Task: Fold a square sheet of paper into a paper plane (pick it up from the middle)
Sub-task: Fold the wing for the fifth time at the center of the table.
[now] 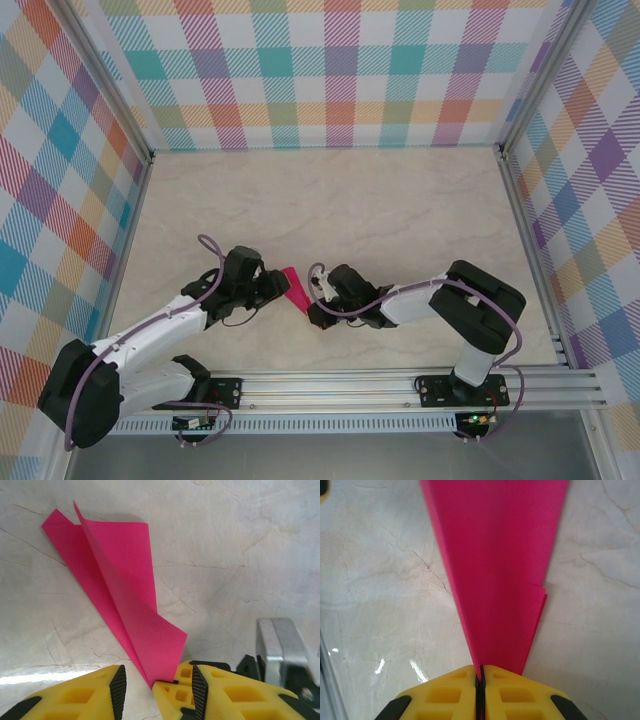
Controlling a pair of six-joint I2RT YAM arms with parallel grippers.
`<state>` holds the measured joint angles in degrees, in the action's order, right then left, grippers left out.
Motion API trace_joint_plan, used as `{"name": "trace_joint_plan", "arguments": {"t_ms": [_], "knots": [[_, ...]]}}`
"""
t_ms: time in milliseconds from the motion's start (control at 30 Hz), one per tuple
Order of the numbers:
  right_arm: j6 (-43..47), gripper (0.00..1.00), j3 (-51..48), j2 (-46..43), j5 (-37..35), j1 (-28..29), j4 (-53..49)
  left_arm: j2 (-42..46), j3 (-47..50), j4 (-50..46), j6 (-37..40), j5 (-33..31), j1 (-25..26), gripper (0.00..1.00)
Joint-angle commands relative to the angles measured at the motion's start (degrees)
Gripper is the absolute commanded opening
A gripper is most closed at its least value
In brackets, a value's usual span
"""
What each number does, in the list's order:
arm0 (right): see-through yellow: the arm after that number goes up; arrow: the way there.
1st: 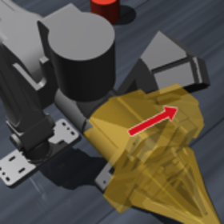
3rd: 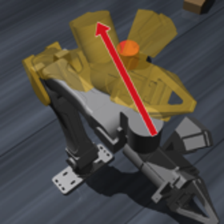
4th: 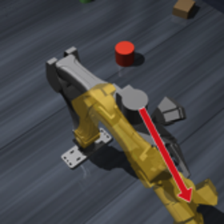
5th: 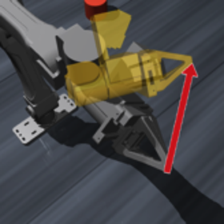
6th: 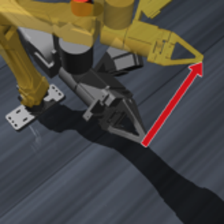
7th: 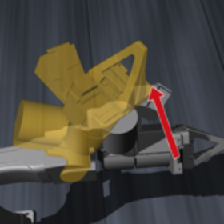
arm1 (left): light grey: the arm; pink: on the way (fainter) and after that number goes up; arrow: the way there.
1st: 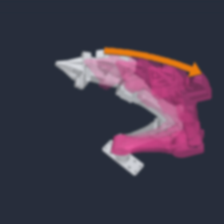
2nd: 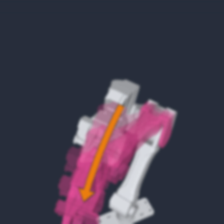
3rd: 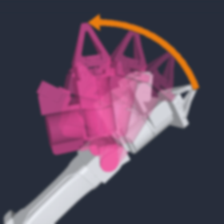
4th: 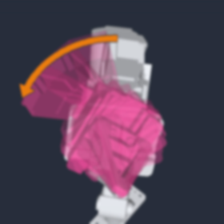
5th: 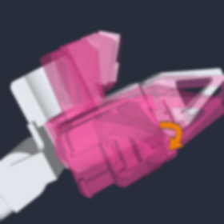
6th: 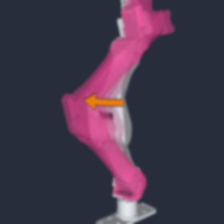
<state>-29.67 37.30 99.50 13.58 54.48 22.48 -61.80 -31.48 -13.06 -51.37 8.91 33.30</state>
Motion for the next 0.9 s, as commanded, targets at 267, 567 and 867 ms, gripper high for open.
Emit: {"name": "trace_joint_plan", "arguments": {"t_ms": [267, 567, 867], "knots": [[-8.4, 0.1, 1.1, 5.0, 16.0, -5.3, 5.3, -0.8, 3.1, 7.6, 3.0, 5.7, -0.8, 0.39], [-10.4, 0.1, 2.9, 6.1, 19.3, -7.0, 2.4, -7.4, 3.4, 18.0, 2.2, 9.1, -0.8, 0.33], [-11.8, 0.11, 3.3, 7.6, 20.6, -7.9, 1.5, -14.9, 2.9, 24.9, 3.2, 9.3, -0.8, 0.31]]}}
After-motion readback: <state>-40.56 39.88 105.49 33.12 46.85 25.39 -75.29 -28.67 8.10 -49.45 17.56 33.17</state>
